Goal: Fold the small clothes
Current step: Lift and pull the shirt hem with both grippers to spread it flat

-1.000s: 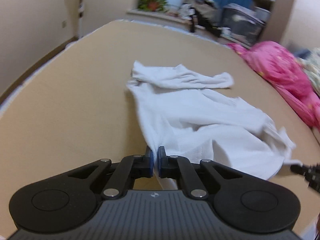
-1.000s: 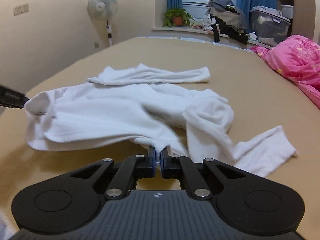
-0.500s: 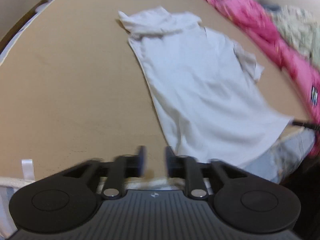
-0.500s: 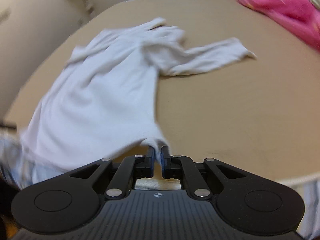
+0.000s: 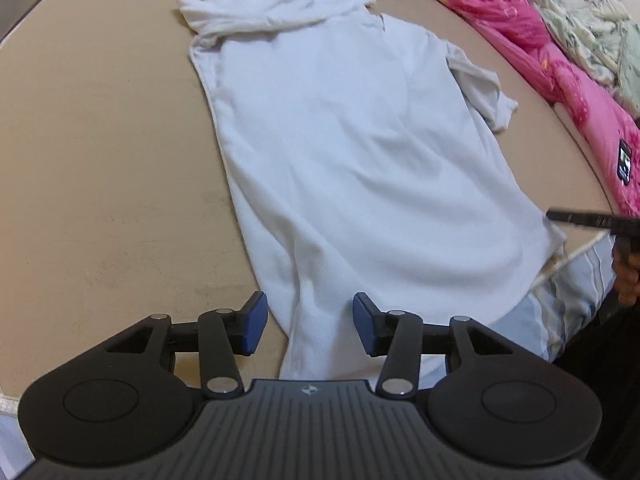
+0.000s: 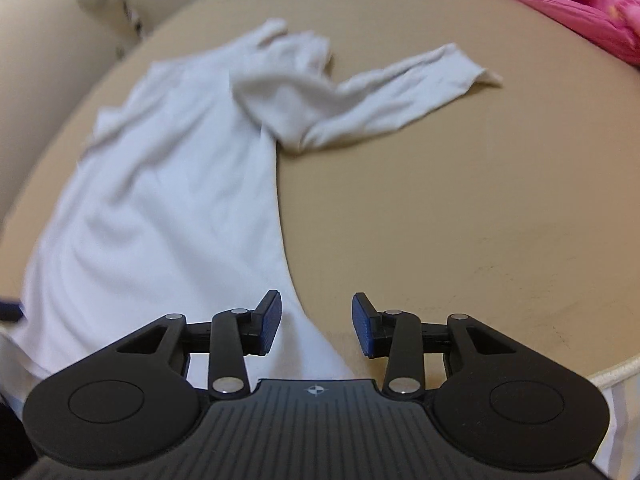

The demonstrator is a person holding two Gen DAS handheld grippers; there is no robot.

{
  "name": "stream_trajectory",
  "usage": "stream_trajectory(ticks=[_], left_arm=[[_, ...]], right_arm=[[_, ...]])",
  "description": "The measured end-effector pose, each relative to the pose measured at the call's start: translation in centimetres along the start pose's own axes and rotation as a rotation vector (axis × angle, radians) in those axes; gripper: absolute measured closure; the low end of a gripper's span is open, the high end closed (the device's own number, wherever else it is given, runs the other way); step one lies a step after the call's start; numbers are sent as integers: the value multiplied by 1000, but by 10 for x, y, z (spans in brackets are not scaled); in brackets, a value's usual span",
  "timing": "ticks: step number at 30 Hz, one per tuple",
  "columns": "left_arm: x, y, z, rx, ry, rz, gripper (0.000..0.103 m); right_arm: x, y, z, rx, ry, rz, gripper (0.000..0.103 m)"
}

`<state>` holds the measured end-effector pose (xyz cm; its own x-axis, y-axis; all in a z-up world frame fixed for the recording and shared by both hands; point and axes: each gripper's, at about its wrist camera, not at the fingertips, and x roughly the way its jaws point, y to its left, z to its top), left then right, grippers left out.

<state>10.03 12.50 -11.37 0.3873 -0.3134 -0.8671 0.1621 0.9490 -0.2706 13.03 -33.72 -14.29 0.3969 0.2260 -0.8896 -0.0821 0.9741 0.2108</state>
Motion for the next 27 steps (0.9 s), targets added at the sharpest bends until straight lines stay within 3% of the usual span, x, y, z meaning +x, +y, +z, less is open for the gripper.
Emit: stream_trajectory(ticks=[6,12,13,16,23,25,27], left_arm=[[-10,10,5,-80,-46,-46,51],[4,-9,3,21,3,-3,52],[5,-11,3,32,4,8,55],[10,-7,0,36,26,49,96],[-7,14,-25,62,32,89,99],[-8,25,-34,47,63,142,100],[-11,29,-40,46,75,133,101]], right_arm=[[4,14,-14,-74,41,-20,62],[-3,15,-19,-86,30,-16,60],[-3,14,-19,-79,26,-15,60],[-4,12,-17,-67,11,-17,60],[-17,9,-12,-28,-70,-24,60],[-17,9,-10,-14,-72,-19,59],[-14,10,-9,-13,-58,-18,59]])
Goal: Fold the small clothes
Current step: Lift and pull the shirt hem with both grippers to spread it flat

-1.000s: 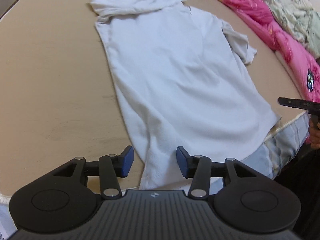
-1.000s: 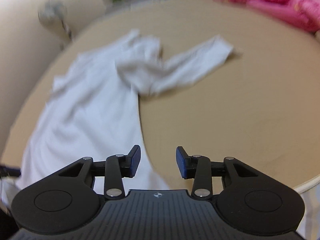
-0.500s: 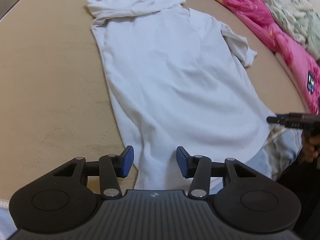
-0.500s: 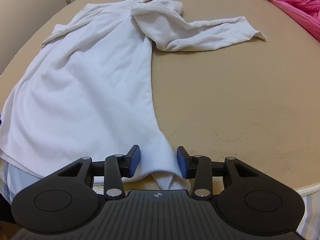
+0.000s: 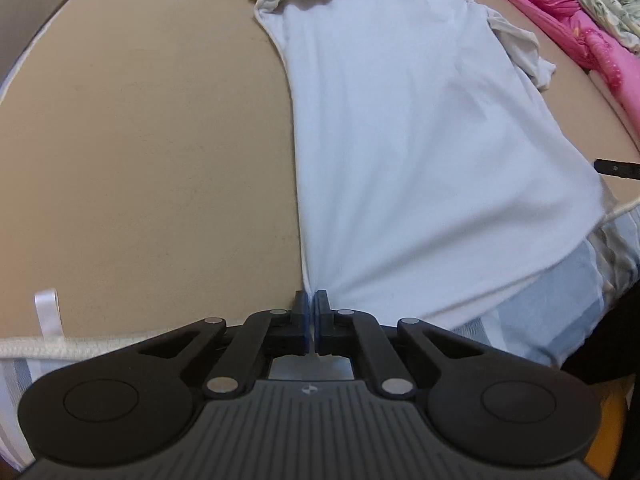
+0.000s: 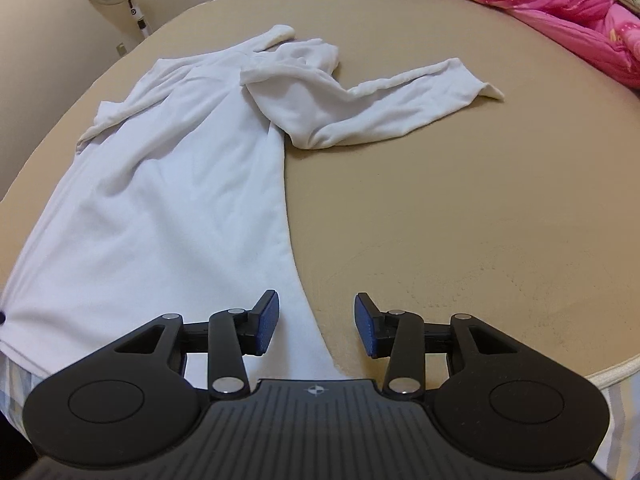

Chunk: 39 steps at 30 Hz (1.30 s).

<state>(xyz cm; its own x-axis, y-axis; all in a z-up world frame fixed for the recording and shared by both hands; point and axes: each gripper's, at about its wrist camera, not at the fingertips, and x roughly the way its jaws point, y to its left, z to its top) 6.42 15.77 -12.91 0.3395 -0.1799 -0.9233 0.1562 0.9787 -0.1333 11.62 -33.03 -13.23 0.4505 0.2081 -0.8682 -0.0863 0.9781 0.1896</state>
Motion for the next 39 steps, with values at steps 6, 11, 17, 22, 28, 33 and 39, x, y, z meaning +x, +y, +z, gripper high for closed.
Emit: stream_trajectory(ticks=[6,11,17,22,28,33,39], left_arm=[[-12,3,4,-36,-50,-57,91],[-11,-8,12,-42,-70,-44,55],[4,-18,10,10,-18,1,77],[6,-31,3,95,-20,32,91],[5,-28,1,95,-25,25,89],[2,-36,3,117,-48,20,100],[-48,-24,-13,73,-187,-87,102]], right_arm=[[17,9,-4,-51,70,-29,57],[9,-4,0,36,34,-41,57],[5,-20,-4,106,29,-51,57],[19,-5,-11,16,78,-44,57],[24,18,-15,-95,71,-58,64],[7,20,-14,-125,10,-21,101],[-64,-19,-9,18,-189,26,102]])
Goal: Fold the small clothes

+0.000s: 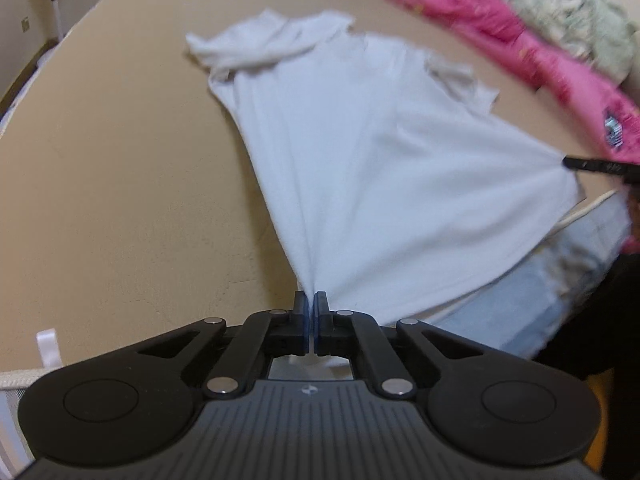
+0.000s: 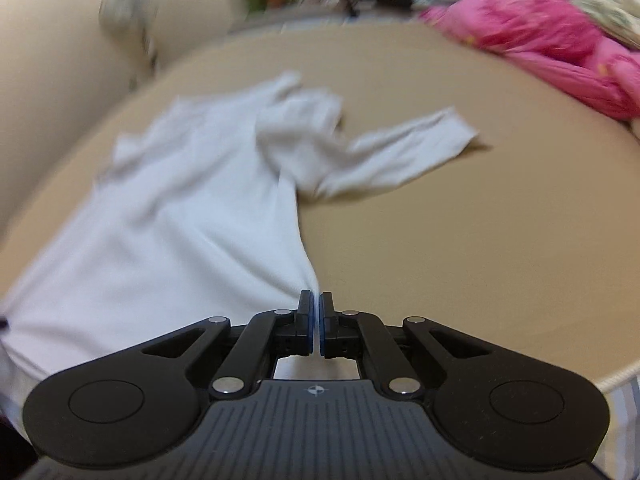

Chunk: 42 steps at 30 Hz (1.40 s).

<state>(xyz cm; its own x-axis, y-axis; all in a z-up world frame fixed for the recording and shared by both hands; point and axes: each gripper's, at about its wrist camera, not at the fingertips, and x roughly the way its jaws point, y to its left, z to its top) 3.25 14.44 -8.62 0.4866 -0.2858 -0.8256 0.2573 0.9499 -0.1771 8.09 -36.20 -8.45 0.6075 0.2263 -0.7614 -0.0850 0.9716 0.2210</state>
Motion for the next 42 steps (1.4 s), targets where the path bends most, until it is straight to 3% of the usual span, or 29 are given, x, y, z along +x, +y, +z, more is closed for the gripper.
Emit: stream_trajectory(ticks=[2,5,6,8,10,12,14,16,19,21,22,24,27,30,34,42], left_arm=[[-10,1,-11,22,11,-12,102],[-3,-9,-28,124,110,-44,102],[4,-16,-33,169,156,-58,101],[14,-28,-34,234,191,-48,95],[14,-30,-21,226,120,-23,94],[10,-24,-4,156,41,-62,92],[12,-23,15,117,-9,-90,92],[23,-28,31,104,-13,-95,91],[49,-38,50,110,24,-52,83],[65,-44,59,108,44,-6,74],[71,-45,61,105,52,15,71],[79,-45,62,102,52,41,71],[88,-48,69,118,52,60,71],[109,-49,66,146,144,111,71],[117,-53,68,175,144,122,69],[121,-55,70,174,140,113,67]], right_arm=[[-7,-12,-10,-2,54,-11,102],[10,-24,-34,-7,280,11,102],[16,-24,-41,-42,318,-19,102],[21,-23,-43,-65,305,-88,100],[15,-27,-32,-21,214,-102,97],[6,-28,-19,43,104,-58,92],[8,-24,-11,53,67,6,77],[24,-18,-10,30,123,51,70],[71,-3,-25,-80,356,-2,68],[72,2,-14,-101,329,-7,69],[66,-1,-5,-66,275,8,69],[55,-14,18,19,160,26,68],[56,-34,47,85,51,-21,68],[72,-62,75,175,-23,-58,68],[114,-99,109,280,-68,-53,77],[203,-147,136,388,-62,-26,71]])
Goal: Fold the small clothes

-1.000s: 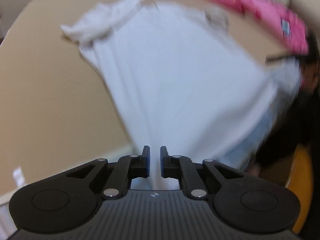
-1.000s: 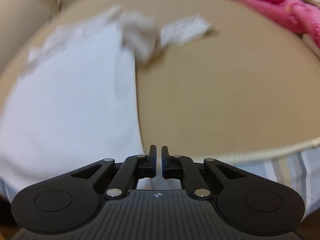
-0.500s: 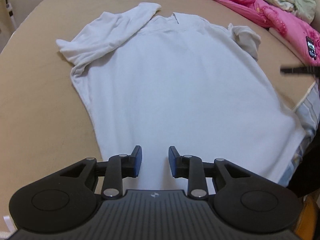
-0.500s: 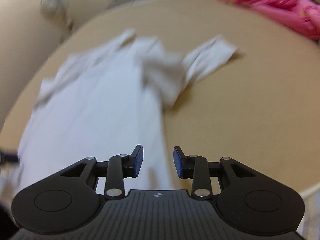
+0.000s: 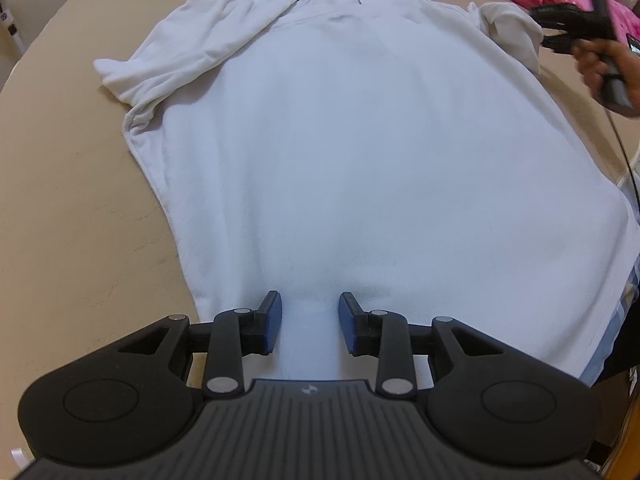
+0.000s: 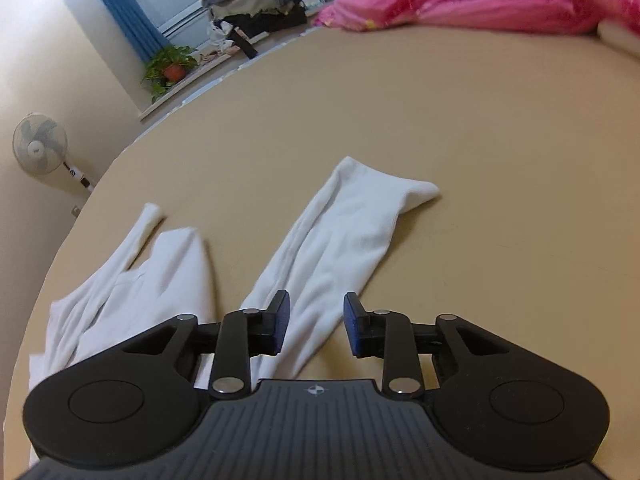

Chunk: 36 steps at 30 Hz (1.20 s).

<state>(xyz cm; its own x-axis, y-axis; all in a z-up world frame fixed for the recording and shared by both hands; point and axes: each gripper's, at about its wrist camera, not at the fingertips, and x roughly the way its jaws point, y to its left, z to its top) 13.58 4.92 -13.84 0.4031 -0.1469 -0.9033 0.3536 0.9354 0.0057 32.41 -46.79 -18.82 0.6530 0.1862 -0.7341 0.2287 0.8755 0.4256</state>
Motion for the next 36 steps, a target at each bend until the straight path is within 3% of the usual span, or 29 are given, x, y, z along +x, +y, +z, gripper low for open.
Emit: stream_trajectory(ticks=[4,7,10,12,14,16,19,20,23,25,27,28,30,31,32,34,36], left_arm=[[2,-3,1,36,-8,1,66],[2,0,1,34,-13,-17,66],[3,2,2,41,-18,-28,65],[3,2,1,42,-21,-33,65],[3,3,1,43,-24,-35,65],[4,3,2,40,-25,-37,65],[4,3,2,38,-27,-42,65],[4,4,2,39,-28,-44,65],[4,3,3,39,-27,-44,65],[4,3,4,40,-28,-41,65],[5,3,4,42,-28,-41,65],[5,3,4,41,-27,-43,65],[5,3,4,41,-28,-42,65],[5,3,4,42,-28,-42,65],[5,3,4,42,-28,-41,65],[5,3,4,43,-27,-39,65],[6,3,5,41,-26,-40,65]], right_arm=[[32,-15,10,18,-15,4,73],[45,-24,26,16,-48,6,99],[48,-40,43,8,-98,4,99],[34,-60,59,27,-180,-41,100],[12,-94,77,117,-311,-152,100],[-9,-138,86,213,-417,-389,100],[-20,-197,73,317,-403,-630,100],[-20,-210,66,346,-386,-662,100],[-26,-214,58,299,-430,-638,100],[-43,-212,54,293,-545,-474,100],[-44,-217,57,332,-494,-424,99],[-44,-221,56,380,-471,-435,98],[-53,-224,49,478,-475,-565,87],[-62,-224,45,515,-514,-629,83],[-69,-223,44,531,-554,-638,83],[-80,-221,48,507,-606,-624,83],[-72,-212,57,431,-592,-498,79]])
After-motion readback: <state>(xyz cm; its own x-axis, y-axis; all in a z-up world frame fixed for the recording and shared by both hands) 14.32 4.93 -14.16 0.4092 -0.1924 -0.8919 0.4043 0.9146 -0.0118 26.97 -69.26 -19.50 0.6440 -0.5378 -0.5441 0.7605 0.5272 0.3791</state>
